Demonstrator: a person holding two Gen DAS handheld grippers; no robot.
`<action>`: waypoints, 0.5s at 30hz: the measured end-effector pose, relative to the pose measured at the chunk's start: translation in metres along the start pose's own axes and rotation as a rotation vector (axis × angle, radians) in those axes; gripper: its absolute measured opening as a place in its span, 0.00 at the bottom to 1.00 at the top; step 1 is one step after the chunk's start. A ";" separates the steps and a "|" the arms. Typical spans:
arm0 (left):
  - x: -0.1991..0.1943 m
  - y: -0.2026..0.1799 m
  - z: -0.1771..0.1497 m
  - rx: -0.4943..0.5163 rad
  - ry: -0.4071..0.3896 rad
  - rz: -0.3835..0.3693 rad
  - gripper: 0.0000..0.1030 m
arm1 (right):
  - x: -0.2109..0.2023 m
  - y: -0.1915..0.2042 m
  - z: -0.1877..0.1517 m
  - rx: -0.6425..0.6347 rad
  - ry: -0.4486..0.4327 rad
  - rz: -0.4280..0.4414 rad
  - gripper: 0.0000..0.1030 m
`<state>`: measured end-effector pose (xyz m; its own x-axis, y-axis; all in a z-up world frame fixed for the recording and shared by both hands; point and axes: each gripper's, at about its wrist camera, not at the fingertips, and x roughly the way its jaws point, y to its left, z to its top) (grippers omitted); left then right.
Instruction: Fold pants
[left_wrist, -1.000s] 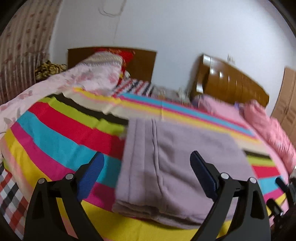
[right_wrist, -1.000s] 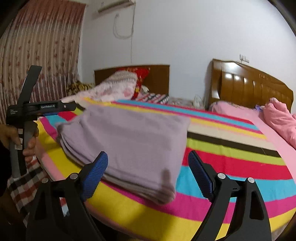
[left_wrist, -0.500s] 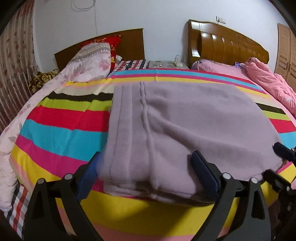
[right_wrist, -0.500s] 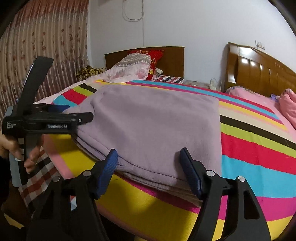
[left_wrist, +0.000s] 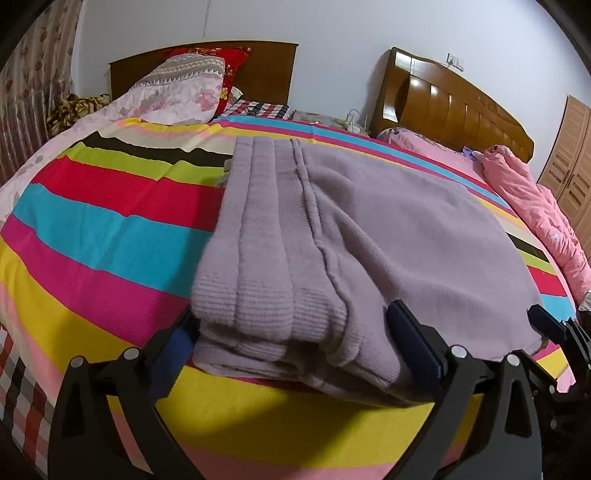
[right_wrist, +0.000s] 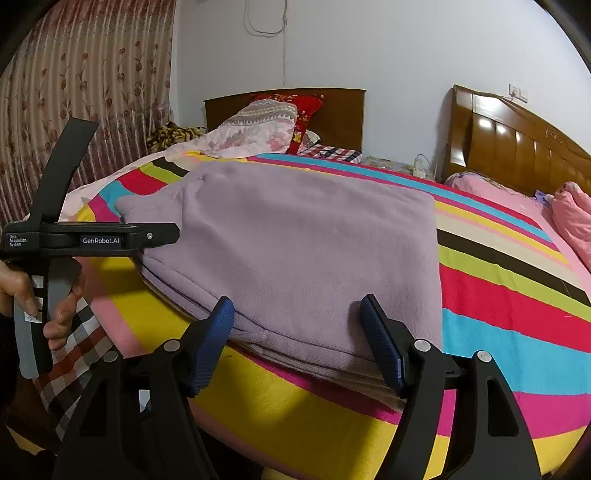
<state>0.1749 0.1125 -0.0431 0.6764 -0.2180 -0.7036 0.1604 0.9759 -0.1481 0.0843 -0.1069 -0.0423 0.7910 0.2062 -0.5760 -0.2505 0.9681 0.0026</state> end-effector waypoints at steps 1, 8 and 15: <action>0.001 0.002 0.002 -0.002 0.000 -0.002 0.98 | 0.000 0.000 0.000 -0.002 0.000 0.000 0.68; 0.007 0.013 0.001 -0.055 0.017 -0.045 0.99 | 0.000 0.000 -0.003 -0.010 -0.005 0.011 0.72; 0.009 0.011 -0.001 -0.048 0.006 -0.040 0.99 | 0.003 0.001 -0.005 -0.035 -0.005 0.043 0.82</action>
<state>0.1822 0.1215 -0.0513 0.6656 -0.2567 -0.7008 0.1521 0.9659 -0.2094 0.0836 -0.1065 -0.0482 0.7820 0.2481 -0.5717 -0.3038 0.9527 -0.0020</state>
